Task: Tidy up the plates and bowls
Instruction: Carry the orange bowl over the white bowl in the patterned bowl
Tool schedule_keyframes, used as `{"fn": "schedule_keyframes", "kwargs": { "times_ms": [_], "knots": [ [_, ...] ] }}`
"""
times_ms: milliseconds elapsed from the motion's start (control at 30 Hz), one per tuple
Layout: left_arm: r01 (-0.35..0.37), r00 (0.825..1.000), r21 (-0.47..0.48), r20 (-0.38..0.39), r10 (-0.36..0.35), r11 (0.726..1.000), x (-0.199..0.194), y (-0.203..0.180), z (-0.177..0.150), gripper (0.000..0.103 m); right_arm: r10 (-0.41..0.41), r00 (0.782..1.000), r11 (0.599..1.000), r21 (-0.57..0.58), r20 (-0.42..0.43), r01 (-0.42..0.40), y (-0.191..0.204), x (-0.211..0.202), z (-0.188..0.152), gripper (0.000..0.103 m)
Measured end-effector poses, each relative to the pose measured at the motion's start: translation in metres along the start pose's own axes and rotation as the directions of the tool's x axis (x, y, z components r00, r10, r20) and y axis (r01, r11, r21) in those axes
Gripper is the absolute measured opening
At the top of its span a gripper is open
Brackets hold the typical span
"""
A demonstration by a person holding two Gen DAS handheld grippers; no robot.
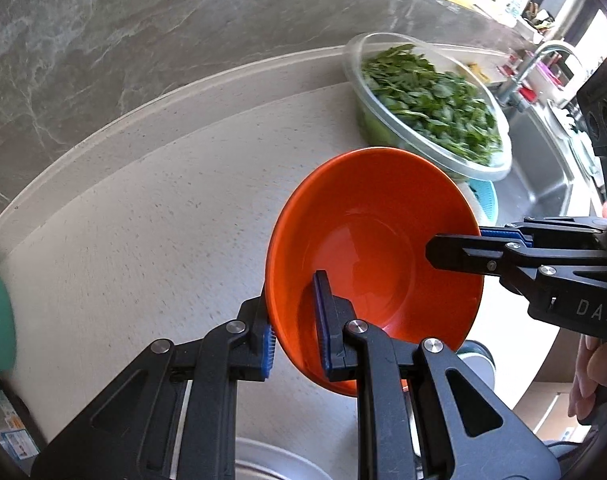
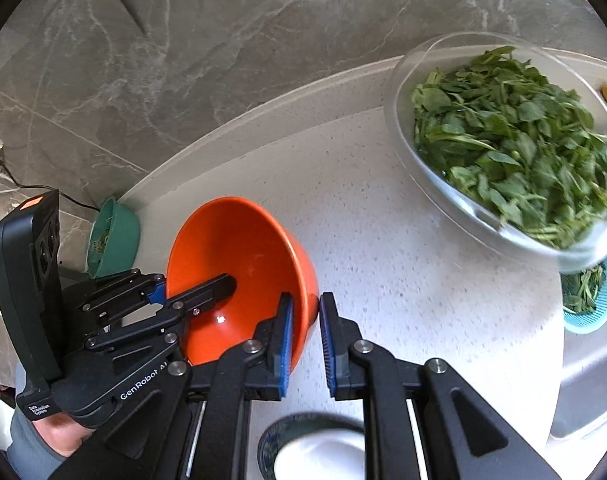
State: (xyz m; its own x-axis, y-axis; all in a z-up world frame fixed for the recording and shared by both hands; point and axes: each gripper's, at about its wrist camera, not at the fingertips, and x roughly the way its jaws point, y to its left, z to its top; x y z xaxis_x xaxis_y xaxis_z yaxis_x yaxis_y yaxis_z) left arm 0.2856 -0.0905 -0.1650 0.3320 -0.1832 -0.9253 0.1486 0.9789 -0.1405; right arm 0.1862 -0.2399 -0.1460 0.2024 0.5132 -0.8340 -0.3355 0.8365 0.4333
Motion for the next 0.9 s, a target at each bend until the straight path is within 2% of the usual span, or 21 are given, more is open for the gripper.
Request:
{"fn": "schedule_keyframes", "kwargs": {
  "times_ms": [267,467,733,900],
  "knots": [
    [0.016,1.000,0.027,0.008,-0.016,1.000,-0.026,-0.027,-0.026,0.015,-0.002,1.000,1.000,-0.016,0.006,0.002,0.000,-0.030,-0.030,0.018],
    [0.046,0.999,0.066,-0.018,-0.045,0.997,-0.037,-0.053,-0.063,0.015,-0.015,1.000,0.999,-0.032,-0.007,0.015,-0.005,-0.050,-0.063,0.018],
    [0.100,0.990,0.093,-0.111,-0.089,0.991,-0.023,-0.093,-0.125,0.015,-0.023,0.998,1.000,0.000,-0.052,0.023,-0.022,-0.055,-0.111,0.018],
    [0.094,0.986,0.099,-0.150,-0.078,0.991,-0.010,-0.104,-0.150,0.015,-0.017,0.995,0.999,0.035,-0.095,0.020,-0.034,-0.041,-0.134,0.018]
  ]
}}
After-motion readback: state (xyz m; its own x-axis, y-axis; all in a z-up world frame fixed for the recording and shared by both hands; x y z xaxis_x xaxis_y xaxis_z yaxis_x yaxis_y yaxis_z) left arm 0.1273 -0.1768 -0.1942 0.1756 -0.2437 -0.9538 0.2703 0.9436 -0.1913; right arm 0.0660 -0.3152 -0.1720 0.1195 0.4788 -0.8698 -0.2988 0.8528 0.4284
